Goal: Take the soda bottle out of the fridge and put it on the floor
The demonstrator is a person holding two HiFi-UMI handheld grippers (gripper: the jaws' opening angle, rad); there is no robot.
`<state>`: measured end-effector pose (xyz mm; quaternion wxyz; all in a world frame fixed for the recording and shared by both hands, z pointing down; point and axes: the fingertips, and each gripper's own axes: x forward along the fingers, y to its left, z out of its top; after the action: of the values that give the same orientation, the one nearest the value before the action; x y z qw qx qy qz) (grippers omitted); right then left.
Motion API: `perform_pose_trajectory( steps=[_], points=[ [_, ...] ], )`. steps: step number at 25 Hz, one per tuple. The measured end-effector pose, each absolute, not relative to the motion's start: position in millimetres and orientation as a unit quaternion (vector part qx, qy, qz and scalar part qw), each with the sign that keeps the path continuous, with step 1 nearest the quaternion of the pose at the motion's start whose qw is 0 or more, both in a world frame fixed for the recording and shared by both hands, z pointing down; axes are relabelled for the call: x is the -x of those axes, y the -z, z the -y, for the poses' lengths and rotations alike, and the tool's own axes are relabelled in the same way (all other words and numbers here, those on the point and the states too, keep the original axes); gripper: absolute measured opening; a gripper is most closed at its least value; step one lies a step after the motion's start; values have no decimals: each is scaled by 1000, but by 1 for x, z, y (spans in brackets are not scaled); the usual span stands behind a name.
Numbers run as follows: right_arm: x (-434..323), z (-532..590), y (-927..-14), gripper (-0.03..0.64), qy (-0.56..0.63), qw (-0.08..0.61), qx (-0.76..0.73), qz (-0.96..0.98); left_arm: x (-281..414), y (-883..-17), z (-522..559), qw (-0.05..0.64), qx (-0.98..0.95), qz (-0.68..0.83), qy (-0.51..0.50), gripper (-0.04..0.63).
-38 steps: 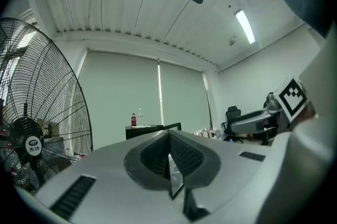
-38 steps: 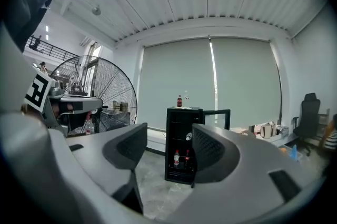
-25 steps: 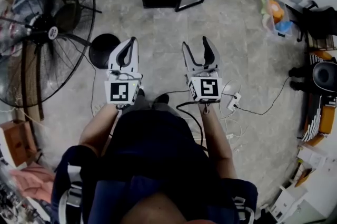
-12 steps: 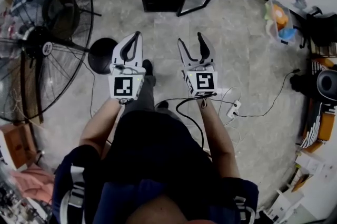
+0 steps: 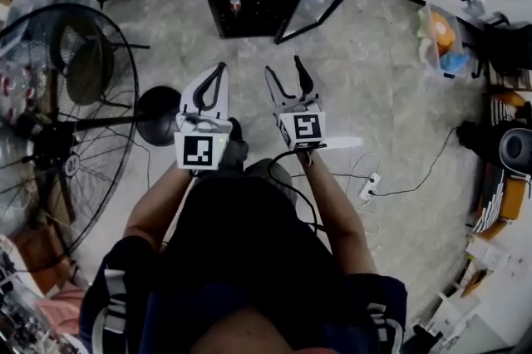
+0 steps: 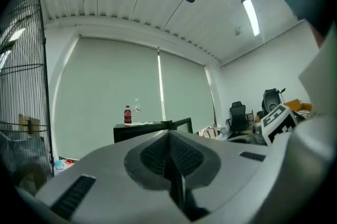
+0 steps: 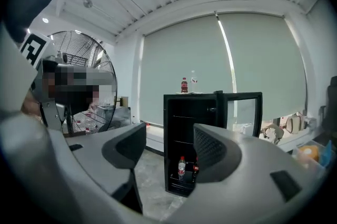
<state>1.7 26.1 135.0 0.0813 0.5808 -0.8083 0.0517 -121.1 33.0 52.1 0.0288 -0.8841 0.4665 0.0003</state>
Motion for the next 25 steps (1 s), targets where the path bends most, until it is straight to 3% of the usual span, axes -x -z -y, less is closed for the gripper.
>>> perform_pose_trajectory(
  steps=[12,25],
  points=[
    [-26,105,-247,293,-63,97,-561,820,92,-116,76,24,862,-506,8,23],
    [-46,228,-442,293,-82,121,-572,807,73,-251,143,19,852,-523,22,23]
  ],
)
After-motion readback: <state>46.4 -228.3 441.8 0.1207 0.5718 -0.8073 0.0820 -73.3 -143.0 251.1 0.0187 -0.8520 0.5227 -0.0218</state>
